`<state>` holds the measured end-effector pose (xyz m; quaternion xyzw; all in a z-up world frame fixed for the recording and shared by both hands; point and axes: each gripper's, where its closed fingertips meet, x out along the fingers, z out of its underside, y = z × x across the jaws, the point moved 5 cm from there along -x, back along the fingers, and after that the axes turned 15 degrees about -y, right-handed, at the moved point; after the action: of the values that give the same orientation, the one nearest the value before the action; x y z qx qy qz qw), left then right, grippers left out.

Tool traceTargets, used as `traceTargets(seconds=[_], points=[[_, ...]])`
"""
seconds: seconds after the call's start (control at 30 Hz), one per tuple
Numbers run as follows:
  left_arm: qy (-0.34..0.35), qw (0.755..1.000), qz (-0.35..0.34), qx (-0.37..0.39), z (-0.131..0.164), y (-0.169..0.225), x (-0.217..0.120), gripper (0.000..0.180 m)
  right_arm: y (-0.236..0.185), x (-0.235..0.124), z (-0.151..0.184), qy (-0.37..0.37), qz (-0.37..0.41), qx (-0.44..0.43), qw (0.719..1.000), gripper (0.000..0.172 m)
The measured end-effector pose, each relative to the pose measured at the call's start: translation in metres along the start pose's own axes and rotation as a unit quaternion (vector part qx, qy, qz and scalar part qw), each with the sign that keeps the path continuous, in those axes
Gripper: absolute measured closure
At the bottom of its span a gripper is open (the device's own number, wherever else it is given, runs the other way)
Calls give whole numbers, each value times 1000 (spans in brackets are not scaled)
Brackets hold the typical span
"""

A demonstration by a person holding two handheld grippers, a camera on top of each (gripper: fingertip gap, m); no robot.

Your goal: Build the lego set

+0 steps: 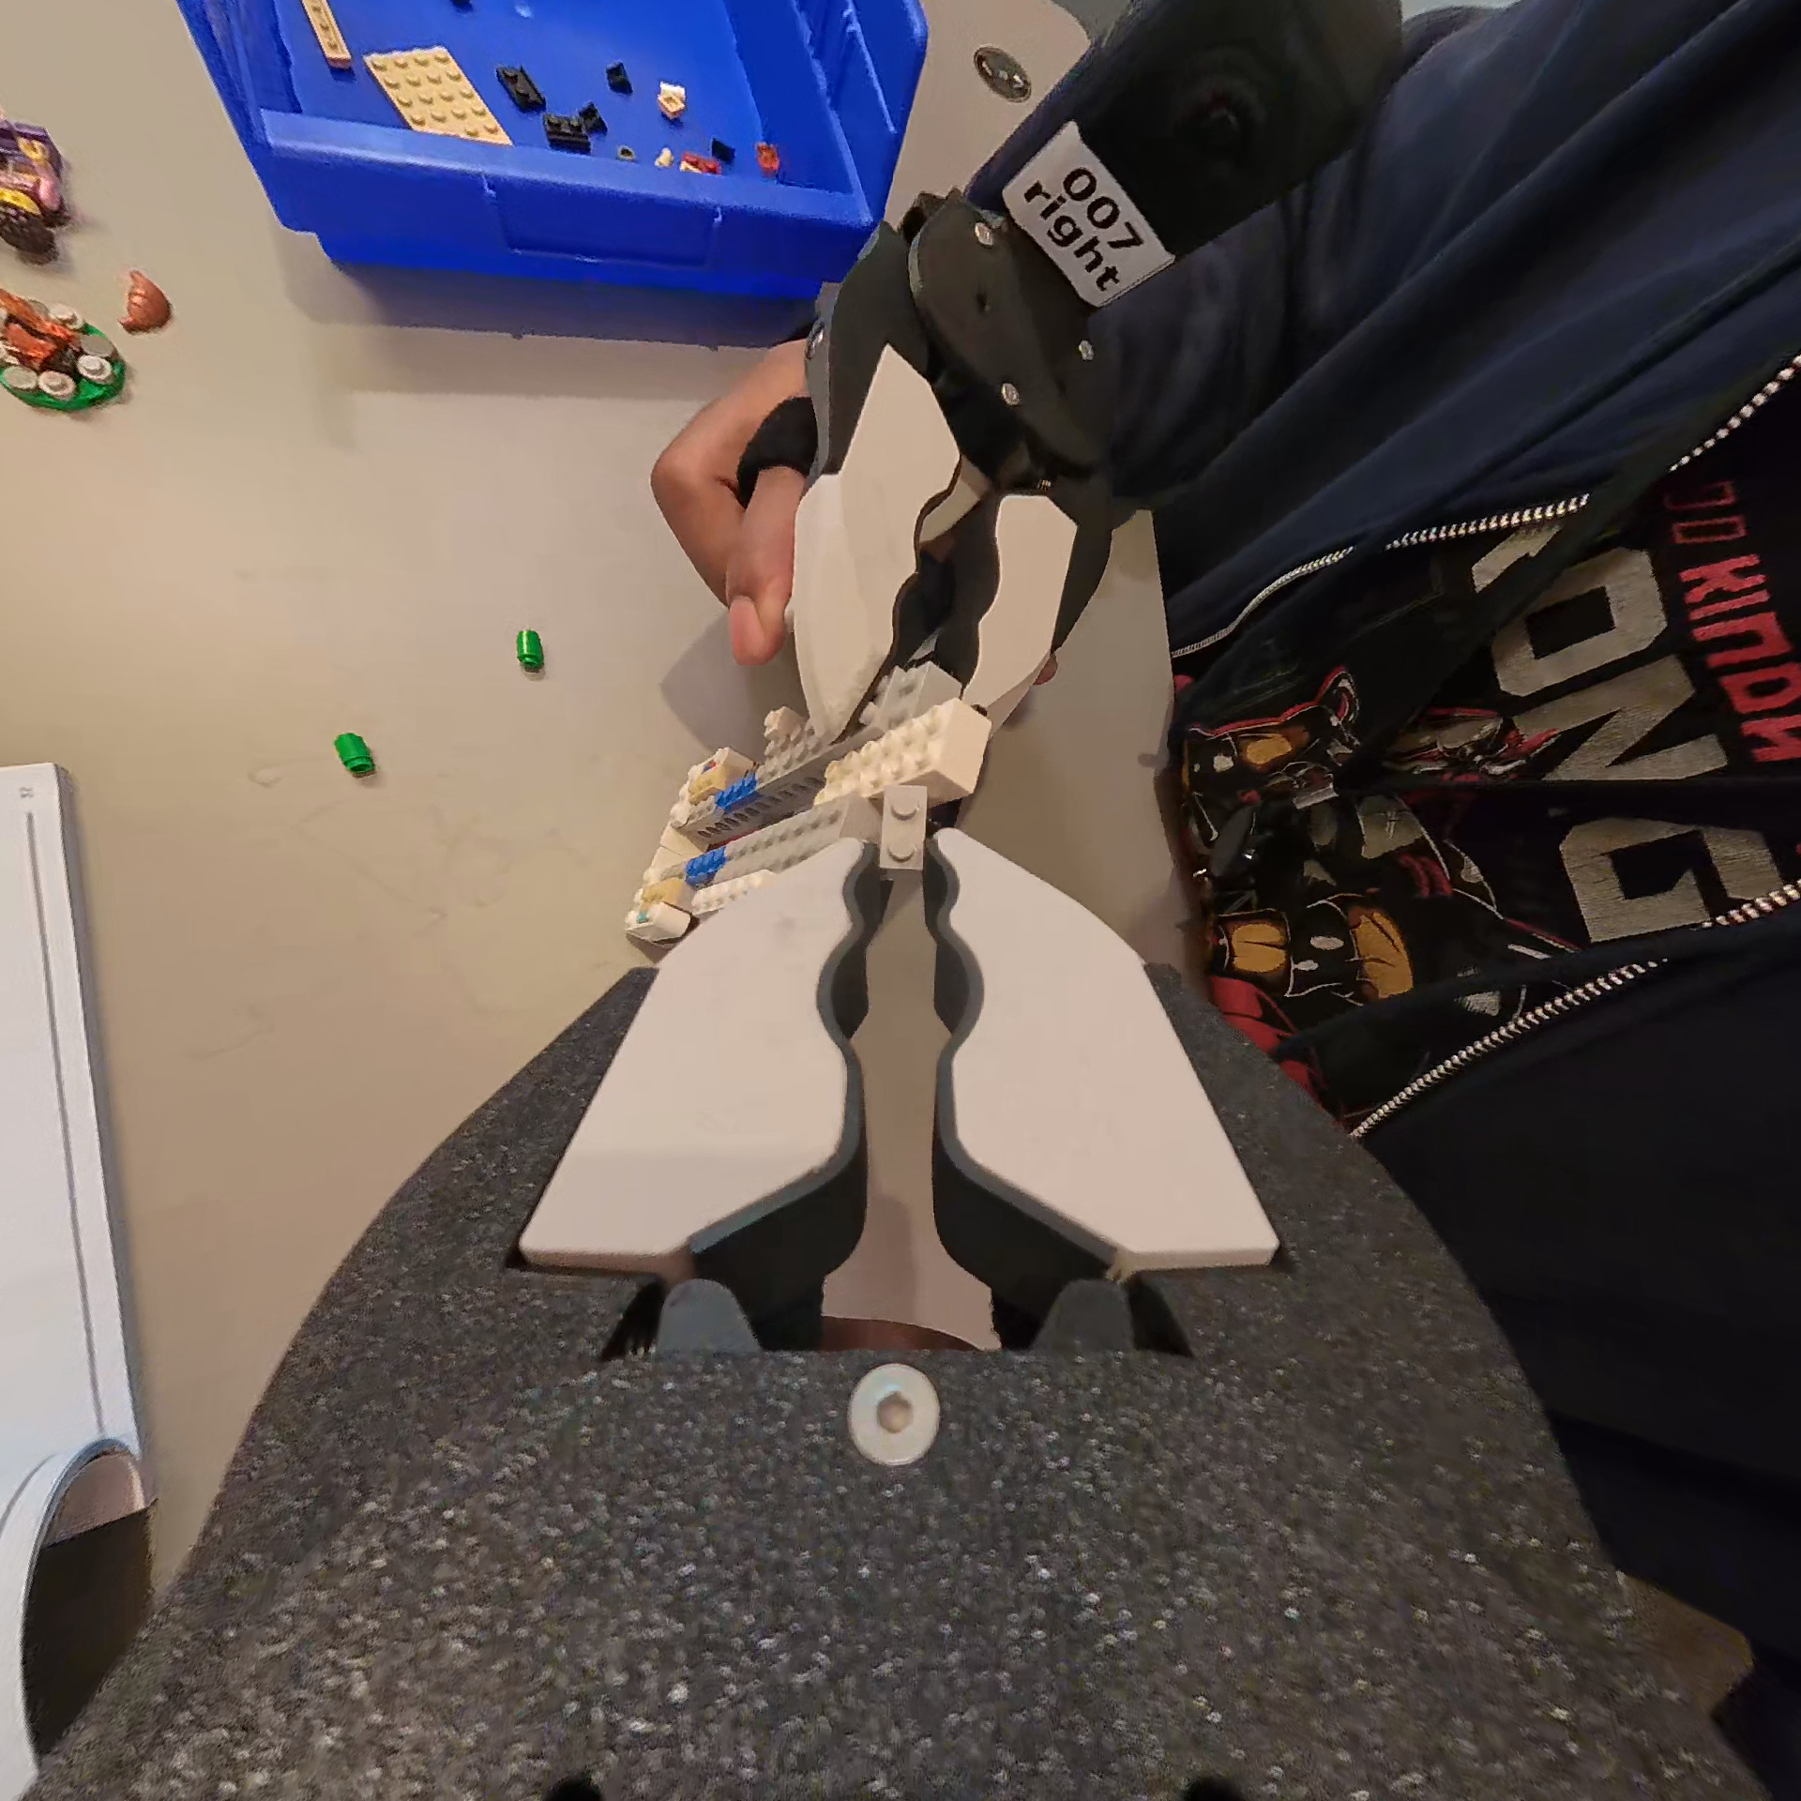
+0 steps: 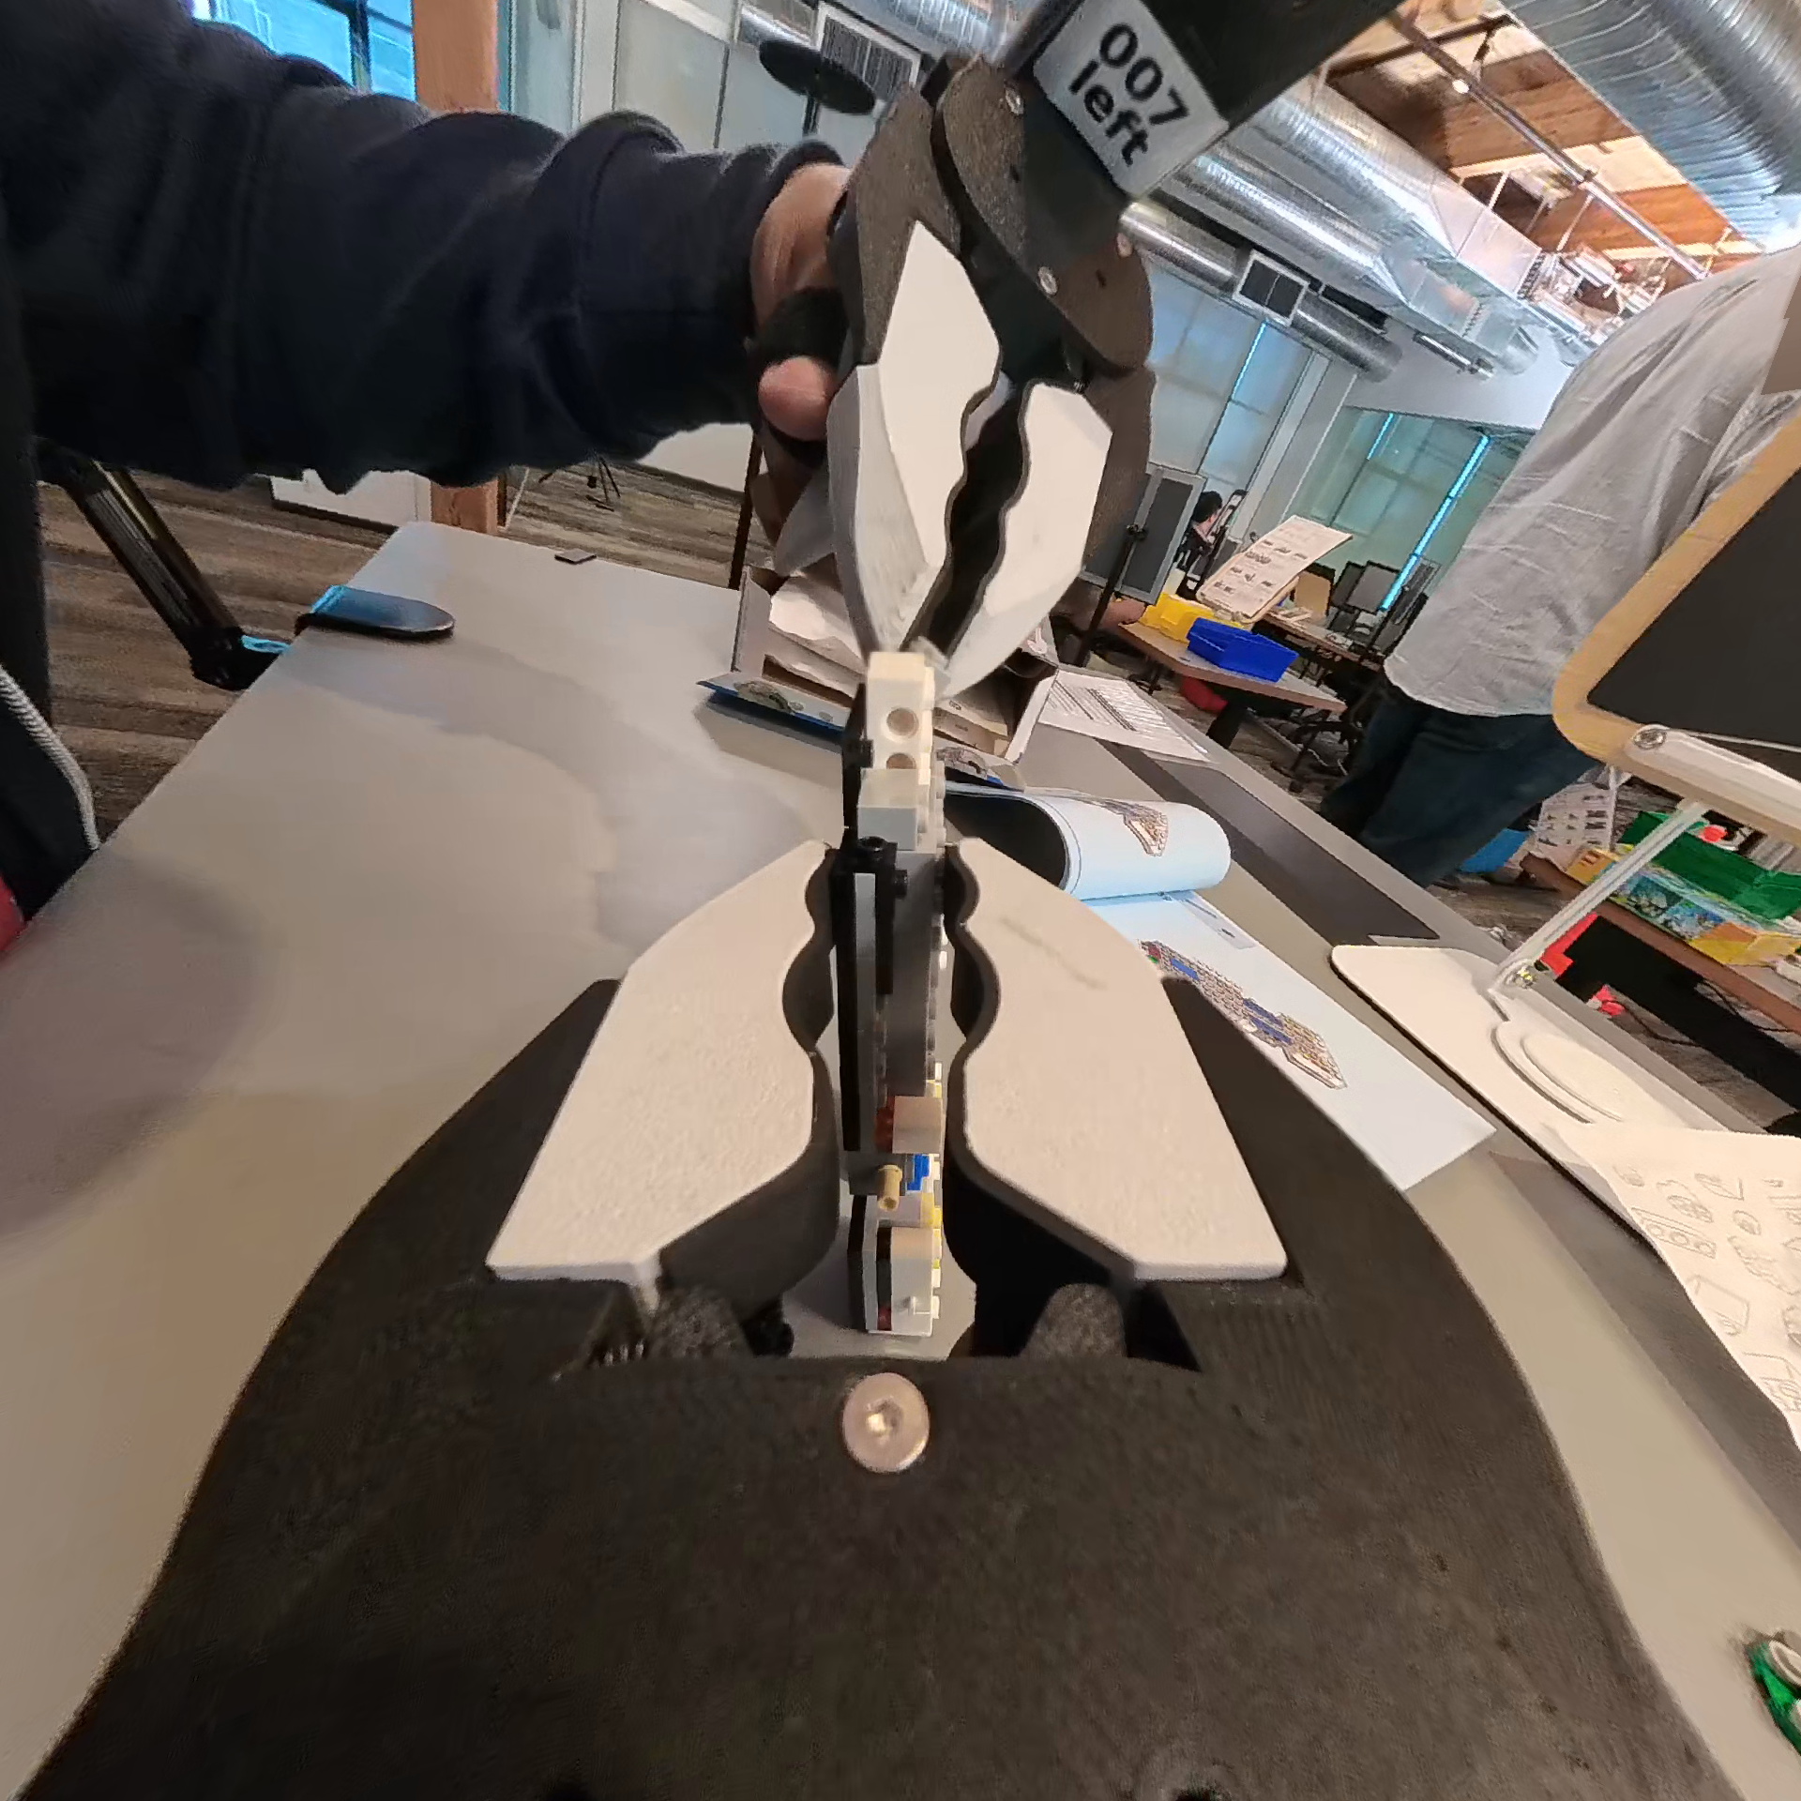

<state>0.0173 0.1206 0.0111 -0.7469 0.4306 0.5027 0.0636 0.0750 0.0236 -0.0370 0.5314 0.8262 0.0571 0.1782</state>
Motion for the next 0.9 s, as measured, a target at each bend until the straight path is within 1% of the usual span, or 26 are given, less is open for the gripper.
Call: traceTargets(seconds=[0.4,0.57,0.9], points=[[-46,999,27,13,-2,-6,9,172,-2,-2,1,9,-14,-17,1000,152],[-46,998,36,19,-2,-4,9,172,-3,-2,0,10,-13,-25,1000,152],[-65,997,16,32,0,0,10,172,-5,-1,-1,12,-12,-31,999,152]])
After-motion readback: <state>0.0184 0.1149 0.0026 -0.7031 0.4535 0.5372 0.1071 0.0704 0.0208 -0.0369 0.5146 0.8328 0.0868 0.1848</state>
